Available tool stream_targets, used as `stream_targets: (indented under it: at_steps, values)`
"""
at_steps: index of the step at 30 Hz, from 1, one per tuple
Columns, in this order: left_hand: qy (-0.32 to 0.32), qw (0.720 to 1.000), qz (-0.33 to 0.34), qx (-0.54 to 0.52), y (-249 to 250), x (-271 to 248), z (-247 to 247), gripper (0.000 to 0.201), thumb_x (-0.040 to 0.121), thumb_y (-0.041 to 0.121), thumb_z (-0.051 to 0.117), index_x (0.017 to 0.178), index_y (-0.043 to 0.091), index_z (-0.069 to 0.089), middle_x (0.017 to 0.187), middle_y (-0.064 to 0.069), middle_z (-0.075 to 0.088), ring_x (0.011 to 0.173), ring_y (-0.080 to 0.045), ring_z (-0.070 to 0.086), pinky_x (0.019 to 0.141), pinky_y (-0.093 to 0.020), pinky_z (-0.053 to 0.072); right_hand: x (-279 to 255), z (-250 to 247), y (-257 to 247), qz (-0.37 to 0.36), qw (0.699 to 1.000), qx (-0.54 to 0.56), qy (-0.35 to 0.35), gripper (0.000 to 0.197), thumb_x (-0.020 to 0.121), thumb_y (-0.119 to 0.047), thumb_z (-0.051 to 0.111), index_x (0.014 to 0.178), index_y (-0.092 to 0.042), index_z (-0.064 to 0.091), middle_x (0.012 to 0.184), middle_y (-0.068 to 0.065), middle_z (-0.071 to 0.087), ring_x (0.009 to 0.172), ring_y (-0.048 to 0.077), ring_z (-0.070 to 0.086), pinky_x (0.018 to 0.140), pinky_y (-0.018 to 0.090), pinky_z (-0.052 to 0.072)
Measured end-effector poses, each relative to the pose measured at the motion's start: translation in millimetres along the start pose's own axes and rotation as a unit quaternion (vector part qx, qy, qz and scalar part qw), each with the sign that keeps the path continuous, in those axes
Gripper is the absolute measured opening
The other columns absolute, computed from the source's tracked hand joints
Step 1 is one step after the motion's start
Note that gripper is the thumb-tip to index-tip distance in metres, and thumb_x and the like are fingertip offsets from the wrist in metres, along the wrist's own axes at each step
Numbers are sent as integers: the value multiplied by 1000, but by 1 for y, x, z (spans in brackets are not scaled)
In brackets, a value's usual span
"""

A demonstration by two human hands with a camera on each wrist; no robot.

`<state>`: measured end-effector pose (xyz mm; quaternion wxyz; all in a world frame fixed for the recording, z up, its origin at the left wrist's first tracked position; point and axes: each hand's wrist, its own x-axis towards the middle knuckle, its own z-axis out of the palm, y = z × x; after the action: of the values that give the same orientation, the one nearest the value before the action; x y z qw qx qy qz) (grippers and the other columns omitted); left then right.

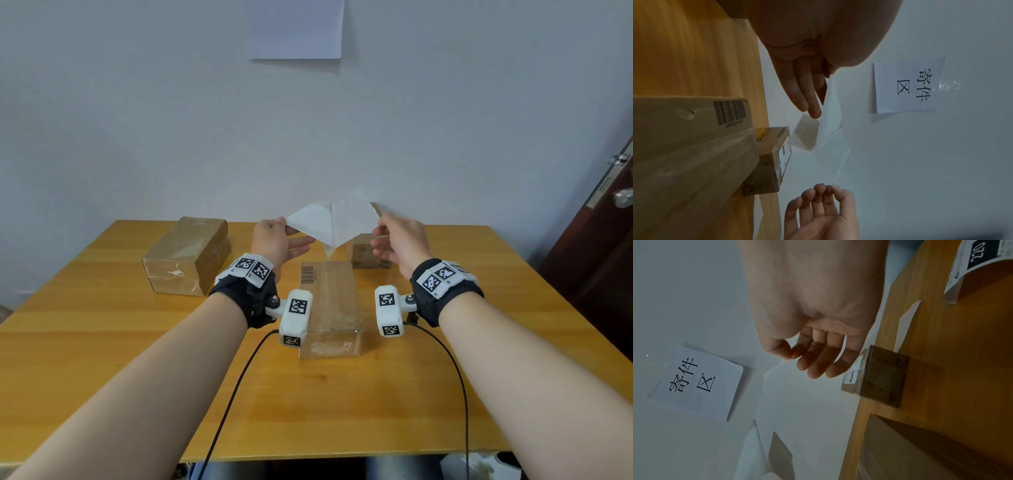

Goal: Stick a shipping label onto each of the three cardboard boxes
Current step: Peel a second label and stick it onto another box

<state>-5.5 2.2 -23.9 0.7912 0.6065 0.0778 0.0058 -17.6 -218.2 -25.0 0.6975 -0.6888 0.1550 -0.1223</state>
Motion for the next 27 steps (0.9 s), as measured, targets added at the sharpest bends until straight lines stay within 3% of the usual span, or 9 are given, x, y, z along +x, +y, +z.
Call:
stream_targets:
  at_steps: [9, 14, 15, 18, 19, 23, 27]
  values:
    - [23, 996, -39, -81, -1, 4, 0, 36, 111, 19, 34, 132, -7, 49, 122, -17, 68, 76, -29, 78, 69, -37, 64, 1, -4, 0, 32, 998, 58, 15, 10, 96, -14, 58, 92, -9, 66, 80, 4, 66, 60, 17, 63, 59, 33, 58]
    - [20, 990, -77, -114, -1, 5, 2, 35, 111, 17, 31, 131, -4, 50, 125, -16, 68, 71, -27, 78, 82, -42, 64, 0, -10, 1, 41, 994, 96, 20, 9, 95, -13, 57, 94, -8, 64, 85, 6, 69, 60, 18, 66, 56, 31, 57]
    - [16, 989, -85, -123, -2, 6, 2, 36, 111, 17, 31, 134, -4, 49, 121, -16, 70, 70, -27, 78, 83, -42, 64, 0, -12, 1, 42, 994, 102, 22, 9, 95, -13, 56, 94, -8, 63, 87, 7, 71, 61, 18, 67, 56, 31, 57]
    - [13, 986, -97, -137, -3, 6, 4, 37, 112, 17, 30, 136, -3, 48, 82, -11, 78, 66, -27, 78, 87, -43, 62, 1, -16, 2, 45, 992, 119, 28, 9, 96, -12, 55, 96, -7, 63, 99, 13, 74, 64, 21, 72, 58, 31, 58]
    - [12, 985, -96, -142, -3, 5, 5, 36, 112, 17, 30, 134, -4, 49, 76, -11, 78, 66, -27, 77, 87, -44, 61, 1, -18, 3, 47, 991, 123, 30, 9, 96, -13, 55, 96, -7, 63, 104, 15, 74, 67, 22, 73, 59, 31, 58]
    - [1, 973, -109, -202, -4, 4, 4, 31, 109, 6, 29, 130, -2, 51, 122, -18, 67, 84, -34, 72, 72, -45, 61, 2, -26, 6, 68, 985, 156, 26, 7, 96, -13, 55, 96, -8, 60, 111, 15, 75, 75, 26, 76, 63, 33, 59]
    - [10, 966, -145, -215, -5, 6, 2, 43, 107, 3, 26, 144, -4, 44, 128, -23, 64, 97, -42, 67, 81, -55, 56, 2, -35, 8, 81, 979, 183, 22, 7, 95, -11, 53, 90, -10, 56, 105, 14, 79, 78, 27, 75, 65, 33, 58]
